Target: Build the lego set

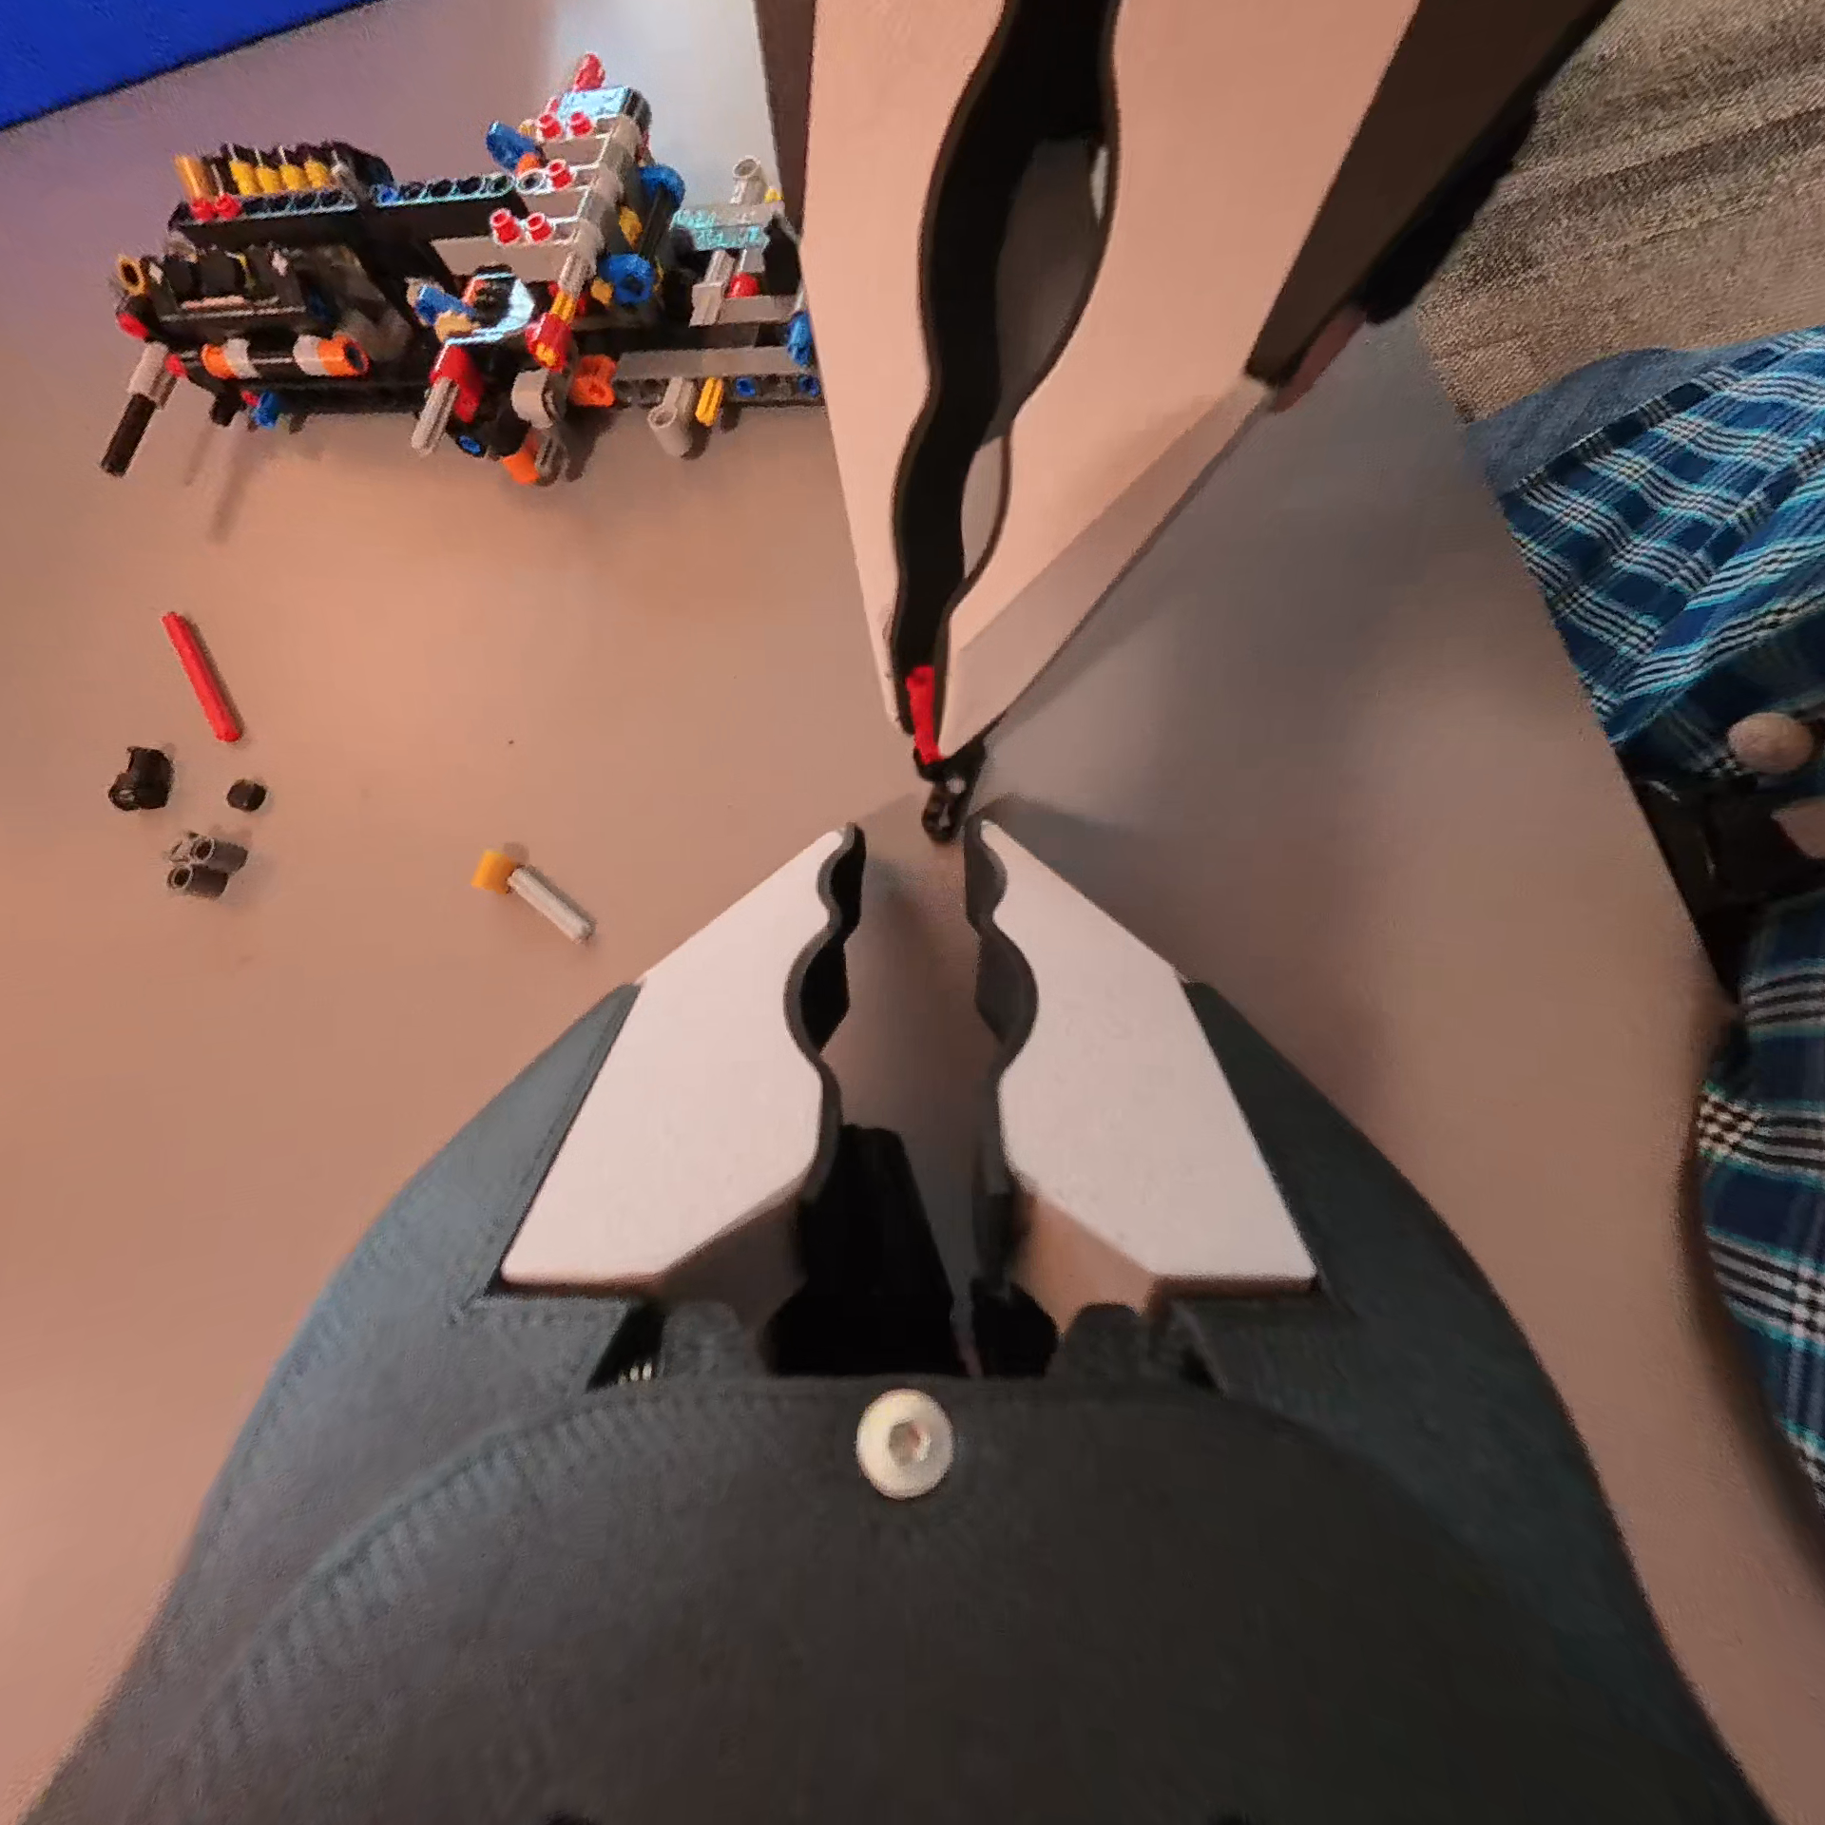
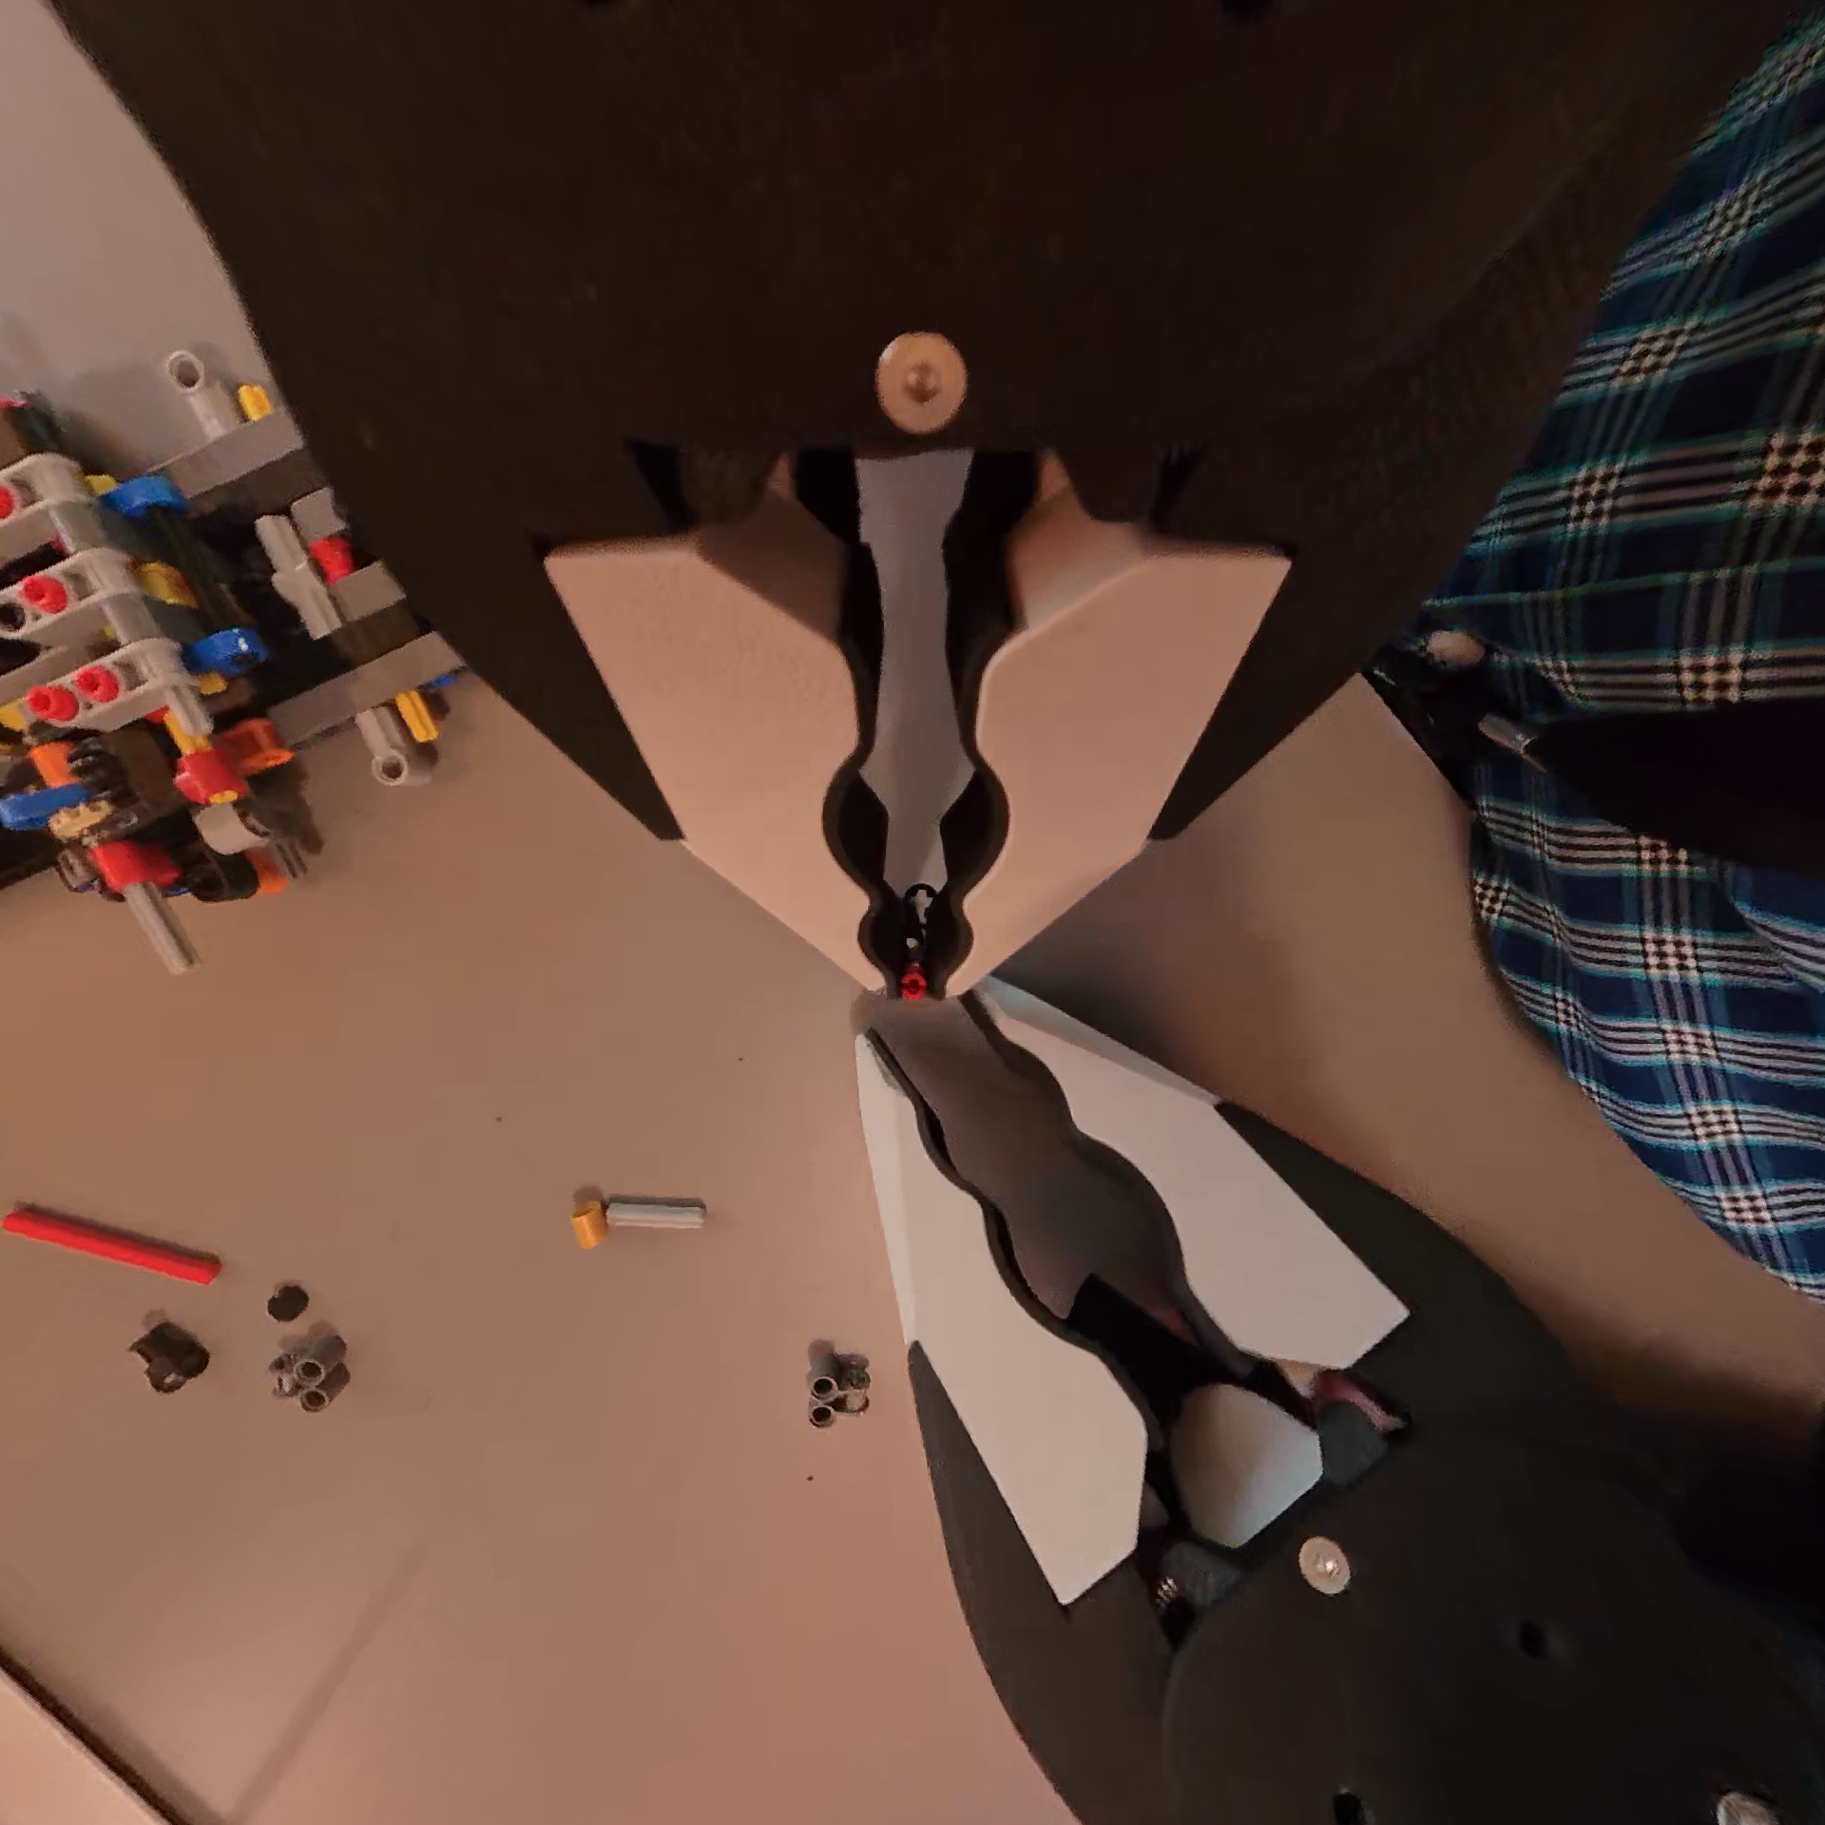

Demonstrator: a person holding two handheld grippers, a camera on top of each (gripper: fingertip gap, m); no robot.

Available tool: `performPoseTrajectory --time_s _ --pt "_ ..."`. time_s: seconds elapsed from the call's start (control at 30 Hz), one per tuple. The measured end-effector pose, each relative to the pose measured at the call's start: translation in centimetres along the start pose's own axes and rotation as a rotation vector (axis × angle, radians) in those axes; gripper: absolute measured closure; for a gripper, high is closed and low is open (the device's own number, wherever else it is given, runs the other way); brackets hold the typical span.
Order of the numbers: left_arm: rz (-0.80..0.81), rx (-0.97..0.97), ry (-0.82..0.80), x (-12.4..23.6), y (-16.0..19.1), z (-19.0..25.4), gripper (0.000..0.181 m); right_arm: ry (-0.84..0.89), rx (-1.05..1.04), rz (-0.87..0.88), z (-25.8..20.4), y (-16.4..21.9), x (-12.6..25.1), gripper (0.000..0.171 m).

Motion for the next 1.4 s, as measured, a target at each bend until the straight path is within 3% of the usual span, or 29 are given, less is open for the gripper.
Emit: performPoseTrajectory --time_s 0.6,1.4 --pt "0.003 -0.077 -0.002 -0.2 -0.1 0.5 0.173 -0.088 0.12 -0.072 0.0 0.9 -1.3 0.17" --pt "0.104 -0.107 -0.004 0.4 -1.5 0.6 0.17 -0.137 0.159 -0.027 0.2 1.0 -1.1 0.17"
Point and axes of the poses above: each gripper's, where its closed fingertips meet, x back along the fingers, y out of its underside, z = x × y across the jaws, the point moved 2 cm from there along x, back along the fingers, and after that the axes turned 15 degrees about z, right-handed, at the moved point
